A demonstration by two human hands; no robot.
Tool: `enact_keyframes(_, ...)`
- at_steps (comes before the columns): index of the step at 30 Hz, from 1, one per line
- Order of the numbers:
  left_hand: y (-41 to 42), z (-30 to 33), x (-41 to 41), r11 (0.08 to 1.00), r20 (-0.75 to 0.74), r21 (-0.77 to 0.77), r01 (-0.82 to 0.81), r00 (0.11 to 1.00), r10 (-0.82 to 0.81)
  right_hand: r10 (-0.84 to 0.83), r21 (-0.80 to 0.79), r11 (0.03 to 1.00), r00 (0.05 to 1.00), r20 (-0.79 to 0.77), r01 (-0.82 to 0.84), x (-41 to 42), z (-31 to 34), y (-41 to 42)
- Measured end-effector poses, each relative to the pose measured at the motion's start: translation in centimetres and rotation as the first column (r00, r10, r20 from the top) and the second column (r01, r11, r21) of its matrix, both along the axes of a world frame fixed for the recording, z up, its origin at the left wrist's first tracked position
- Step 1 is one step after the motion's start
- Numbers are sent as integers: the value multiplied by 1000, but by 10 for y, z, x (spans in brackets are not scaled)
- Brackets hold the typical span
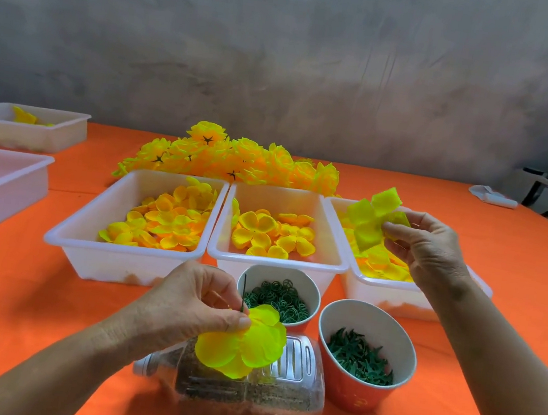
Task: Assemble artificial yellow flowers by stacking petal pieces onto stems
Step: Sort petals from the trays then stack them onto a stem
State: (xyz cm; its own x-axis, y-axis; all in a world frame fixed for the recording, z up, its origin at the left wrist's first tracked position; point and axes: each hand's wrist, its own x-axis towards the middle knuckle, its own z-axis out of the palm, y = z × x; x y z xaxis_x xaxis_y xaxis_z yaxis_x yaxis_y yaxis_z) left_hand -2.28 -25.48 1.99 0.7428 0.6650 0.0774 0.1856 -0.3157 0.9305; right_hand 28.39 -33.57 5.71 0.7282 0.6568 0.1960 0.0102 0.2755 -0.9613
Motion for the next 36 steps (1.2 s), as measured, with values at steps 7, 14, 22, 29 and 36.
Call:
enact_keyframes(7, -2, 0, -2, 1000, -2, 19, 1, 1000, -1, 257, 26, 966, 967, 4, -257, -71, 13, -1)
enact_keyframes(14, -5, 1, -3, 1000, 25, 20, 10, 1000, -11, 369, -66, 929, 927, 61, -365, -127, 11, -5)
enact_keyframes(22, -6, 0, -5, 997, -17, 47, -66, 998, 67, 464, -129, 882, 883, 71, -453, -158, -7, -3)
enact_keyframes(29, -7, -1, -3, 993, -3, 31, -115, 993, 115, 497, -98, 867, 863, 90, -489, -160, -8, -6)
enact_keyframes(36, -6, -2, 0, 989, -11, 31, -143, 990, 143, 535, -37, 845, 840, 93, -534, -163, -5, -12)
